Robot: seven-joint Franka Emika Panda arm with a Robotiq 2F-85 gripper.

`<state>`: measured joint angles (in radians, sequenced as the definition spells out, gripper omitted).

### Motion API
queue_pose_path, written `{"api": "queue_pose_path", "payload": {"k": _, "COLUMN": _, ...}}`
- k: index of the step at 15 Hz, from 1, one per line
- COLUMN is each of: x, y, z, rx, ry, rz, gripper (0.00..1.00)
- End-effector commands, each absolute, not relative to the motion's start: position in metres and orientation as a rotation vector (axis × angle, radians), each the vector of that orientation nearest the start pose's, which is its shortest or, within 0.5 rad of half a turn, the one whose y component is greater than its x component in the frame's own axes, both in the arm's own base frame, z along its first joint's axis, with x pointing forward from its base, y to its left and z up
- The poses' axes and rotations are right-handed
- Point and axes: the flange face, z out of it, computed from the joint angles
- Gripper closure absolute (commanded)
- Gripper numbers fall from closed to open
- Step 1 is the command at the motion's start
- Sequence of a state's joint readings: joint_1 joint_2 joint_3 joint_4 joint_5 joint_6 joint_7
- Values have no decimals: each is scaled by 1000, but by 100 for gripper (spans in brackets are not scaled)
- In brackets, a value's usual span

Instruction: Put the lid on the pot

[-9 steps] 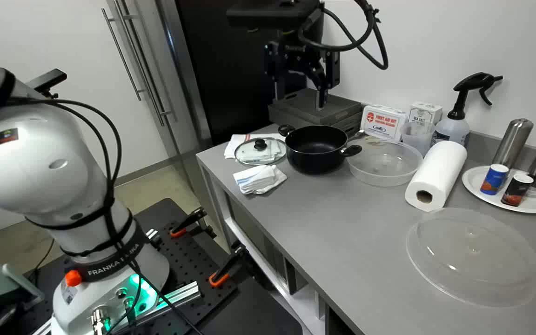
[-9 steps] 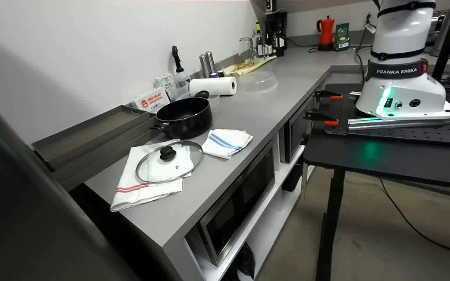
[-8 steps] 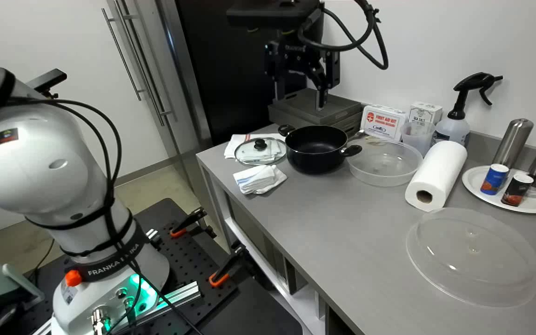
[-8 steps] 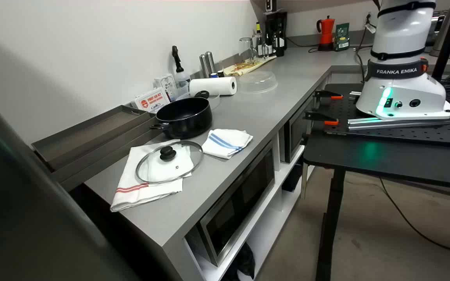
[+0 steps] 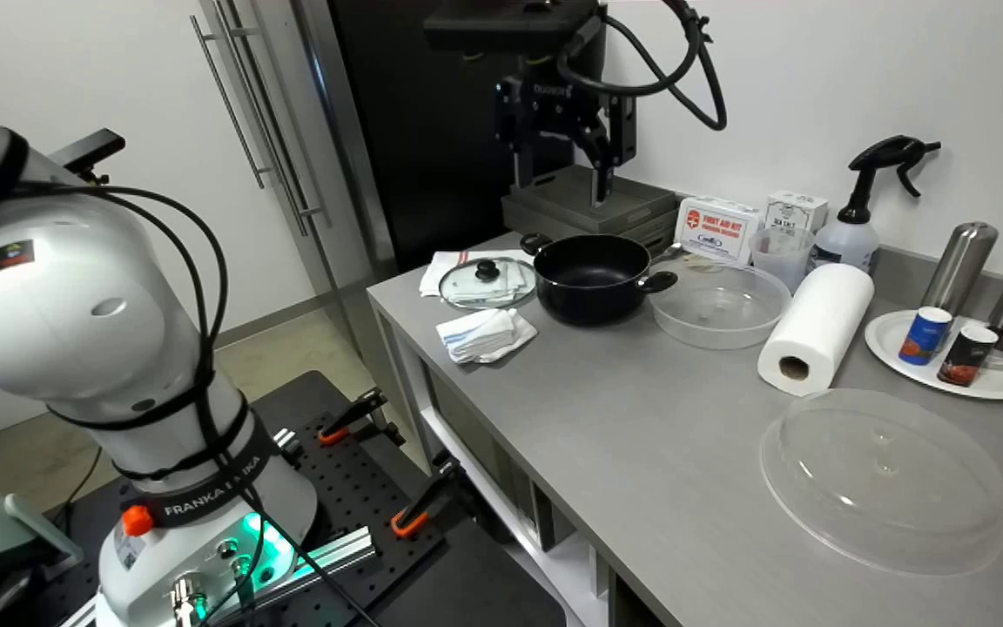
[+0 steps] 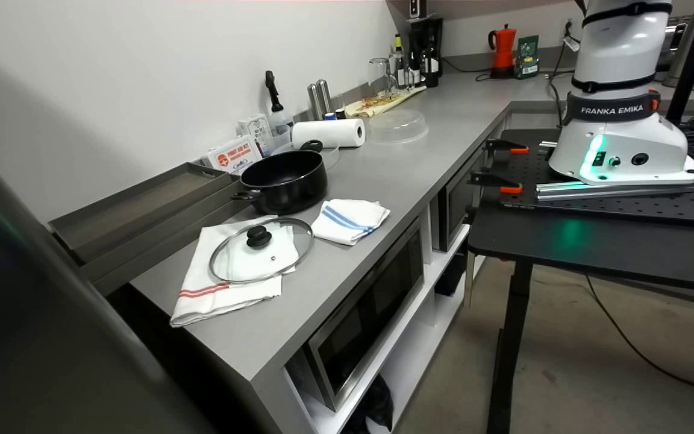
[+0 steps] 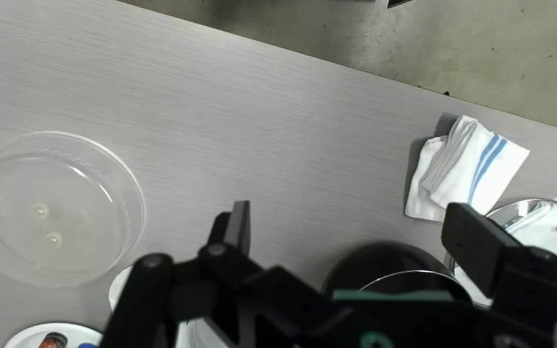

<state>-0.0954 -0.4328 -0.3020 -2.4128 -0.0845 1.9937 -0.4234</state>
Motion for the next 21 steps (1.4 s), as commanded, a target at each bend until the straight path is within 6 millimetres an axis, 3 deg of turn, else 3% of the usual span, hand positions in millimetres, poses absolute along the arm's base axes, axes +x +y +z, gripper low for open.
{"api": "queue_pose_path", "payload": {"k": 1, "x": 386, "y": -168, "z": 459, "rx": -3092, "ry": -138, "rz": -28, "gripper": 0}}
{"api": "queue_pose_path", "payload": {"k": 6, "x": 403, "y": -130, "z": 432, "rx": -3124, "ry": -218, "rz": -19, "gripper": 0}}
{"api": "queue_pose_path", "payload": {"k": 15, "x": 444, "y": 8, "z": 372, "rx": -3199, "ry": -539, "rz": 8, "gripper": 0}}
{"api": "queue_pose_path", "payload": {"k": 21, "x": 466, "y": 83, "z": 331, "rx": -3247, "ry": -788, "rz": 73, "gripper": 0}}
